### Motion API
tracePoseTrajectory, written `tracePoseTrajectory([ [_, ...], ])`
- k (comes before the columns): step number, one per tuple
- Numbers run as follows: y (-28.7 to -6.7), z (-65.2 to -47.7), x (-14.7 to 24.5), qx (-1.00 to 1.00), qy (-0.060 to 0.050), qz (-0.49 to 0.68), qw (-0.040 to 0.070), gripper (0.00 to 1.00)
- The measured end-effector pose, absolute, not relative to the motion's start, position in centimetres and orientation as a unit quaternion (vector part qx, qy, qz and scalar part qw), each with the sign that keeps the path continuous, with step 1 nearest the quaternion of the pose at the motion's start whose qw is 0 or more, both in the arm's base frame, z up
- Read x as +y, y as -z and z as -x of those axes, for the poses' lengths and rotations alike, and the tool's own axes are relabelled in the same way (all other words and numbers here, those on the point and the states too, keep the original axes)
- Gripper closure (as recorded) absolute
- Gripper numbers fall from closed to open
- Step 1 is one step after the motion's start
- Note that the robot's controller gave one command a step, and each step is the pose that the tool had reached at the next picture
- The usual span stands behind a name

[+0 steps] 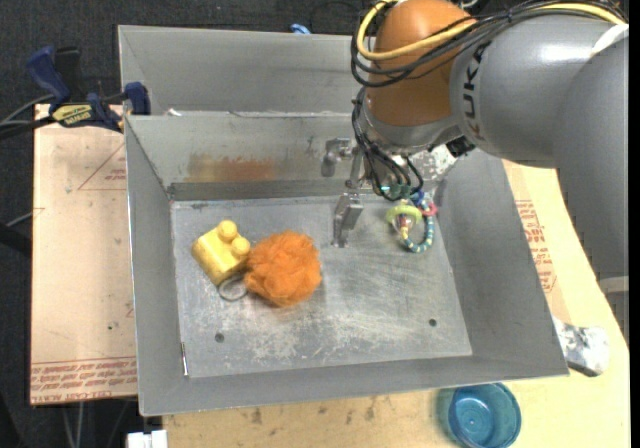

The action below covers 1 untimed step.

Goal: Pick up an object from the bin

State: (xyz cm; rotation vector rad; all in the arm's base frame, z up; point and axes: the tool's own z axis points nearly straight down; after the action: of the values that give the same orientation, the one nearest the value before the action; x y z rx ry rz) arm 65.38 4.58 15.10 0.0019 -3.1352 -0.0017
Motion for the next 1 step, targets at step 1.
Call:
tracePoseTrajectory([
  [1,-15.57,-65.57,4.58,-1.000,0.001,0.000,-0.001,0.00],
])
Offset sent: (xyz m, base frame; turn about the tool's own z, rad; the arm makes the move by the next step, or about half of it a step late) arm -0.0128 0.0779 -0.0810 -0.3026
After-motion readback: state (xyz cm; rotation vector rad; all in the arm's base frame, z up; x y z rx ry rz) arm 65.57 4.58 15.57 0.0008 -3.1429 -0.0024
